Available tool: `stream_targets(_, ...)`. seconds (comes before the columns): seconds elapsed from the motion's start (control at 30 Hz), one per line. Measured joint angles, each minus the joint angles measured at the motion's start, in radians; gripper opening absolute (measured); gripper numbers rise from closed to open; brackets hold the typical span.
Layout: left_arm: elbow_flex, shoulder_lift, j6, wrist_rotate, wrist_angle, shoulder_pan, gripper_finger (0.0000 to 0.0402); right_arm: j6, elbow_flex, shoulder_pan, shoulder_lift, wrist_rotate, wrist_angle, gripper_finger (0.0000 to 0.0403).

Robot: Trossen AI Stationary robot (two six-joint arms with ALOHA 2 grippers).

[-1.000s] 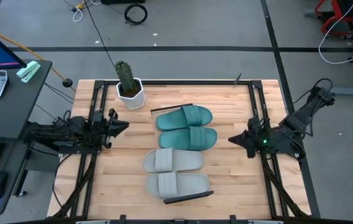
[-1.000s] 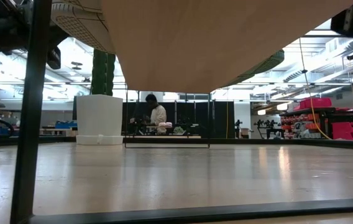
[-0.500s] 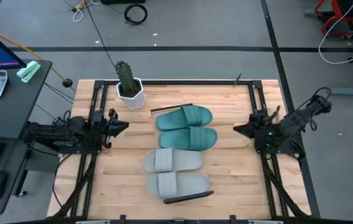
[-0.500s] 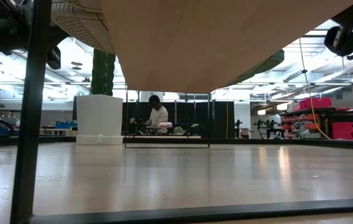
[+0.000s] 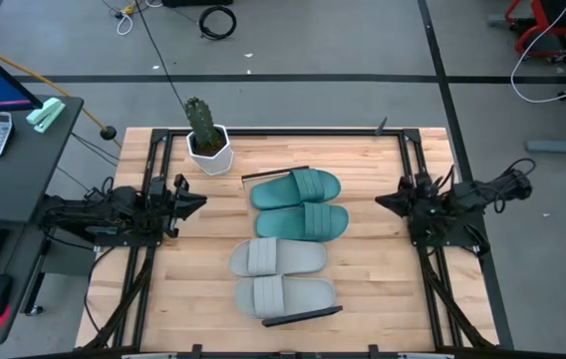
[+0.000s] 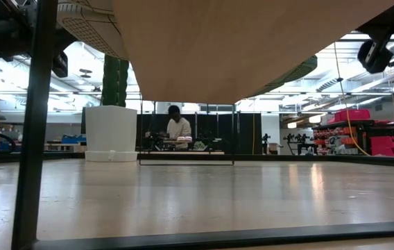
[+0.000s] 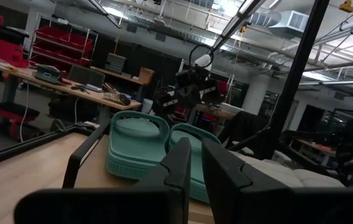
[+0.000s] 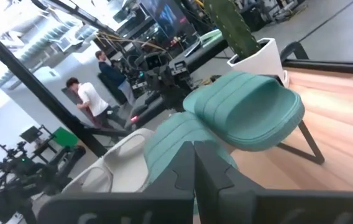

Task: Pick and place slides into the shelf
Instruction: Return to Home Position

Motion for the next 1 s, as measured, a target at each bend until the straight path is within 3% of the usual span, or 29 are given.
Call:
stream_targets(0.2, 0.000, 0.000, 0.000, 0.000, 0.000, 0.000, 0.0039, -0.032, -0.066, -0.068, 0.000, -0.069, 0.132, 0.0000)
stream_targets(0.57, 0.000, 0.000, 0.000, 0.000, 0.000, 0.000, 0.0047, -0.109, -0.066, -0.214, -0.108, -0.145, 0.142, 0.0000)
stream_targets(1.0, 0.000, 0.000, 0.001, 0.000, 0.000, 0.000, 0.0034, -0.195, -0.059, -0.243, -0.105, -0.223, 0.015, 0.0000)
